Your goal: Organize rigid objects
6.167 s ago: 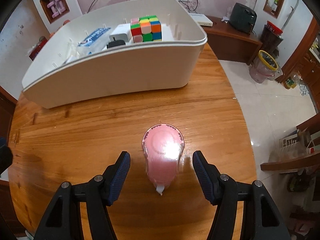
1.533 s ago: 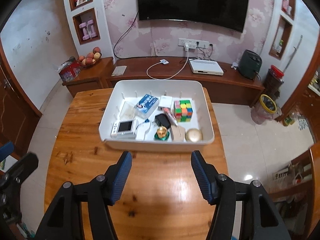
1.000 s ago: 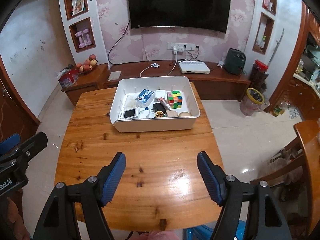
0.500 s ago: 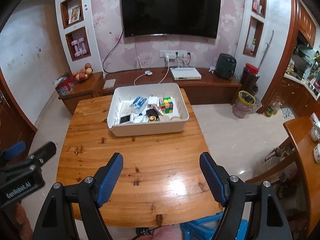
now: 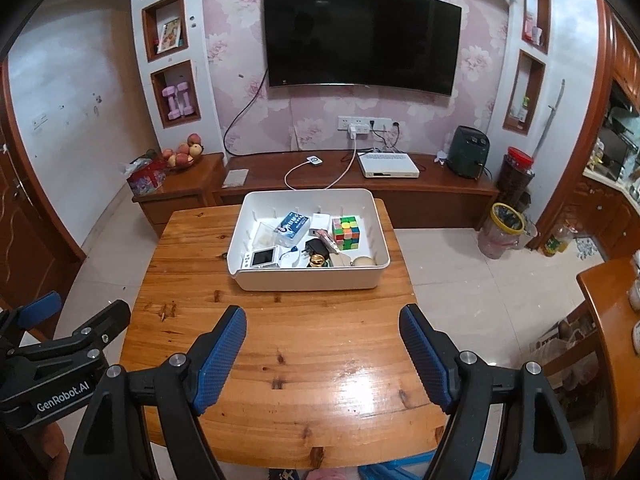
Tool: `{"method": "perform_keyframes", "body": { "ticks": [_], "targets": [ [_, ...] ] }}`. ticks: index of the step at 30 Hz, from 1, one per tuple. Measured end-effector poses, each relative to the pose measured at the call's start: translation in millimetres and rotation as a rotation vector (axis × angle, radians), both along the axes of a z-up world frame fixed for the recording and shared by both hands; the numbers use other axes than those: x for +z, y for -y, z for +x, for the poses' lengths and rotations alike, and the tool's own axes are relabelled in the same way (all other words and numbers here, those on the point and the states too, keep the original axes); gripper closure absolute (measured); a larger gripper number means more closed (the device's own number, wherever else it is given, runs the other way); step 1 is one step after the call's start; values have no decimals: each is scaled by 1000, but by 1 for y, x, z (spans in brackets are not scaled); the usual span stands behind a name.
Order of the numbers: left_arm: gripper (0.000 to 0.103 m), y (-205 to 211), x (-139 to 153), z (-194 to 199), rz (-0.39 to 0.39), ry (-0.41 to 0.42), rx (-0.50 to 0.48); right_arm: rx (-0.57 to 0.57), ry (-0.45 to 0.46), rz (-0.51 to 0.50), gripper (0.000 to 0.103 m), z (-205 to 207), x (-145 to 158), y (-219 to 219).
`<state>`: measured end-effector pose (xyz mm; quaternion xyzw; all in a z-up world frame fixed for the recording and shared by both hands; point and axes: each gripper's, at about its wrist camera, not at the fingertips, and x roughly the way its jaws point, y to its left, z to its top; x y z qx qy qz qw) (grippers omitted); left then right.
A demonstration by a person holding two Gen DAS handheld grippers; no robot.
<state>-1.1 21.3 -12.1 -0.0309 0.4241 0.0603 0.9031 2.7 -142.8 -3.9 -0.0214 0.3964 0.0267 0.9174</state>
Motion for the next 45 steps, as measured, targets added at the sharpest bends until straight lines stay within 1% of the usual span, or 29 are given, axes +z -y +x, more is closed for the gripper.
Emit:
{"method": "perform_keyframes", "body": {
  "ticks": [7,45],
  "targets": [
    [2,2,1,1,4,-2,12,19,0,-2,23,5,0,-1],
    [2,6,-5,6,13,-25,-9,17,-7,-4,23,7,-6,5]
  ]
}}
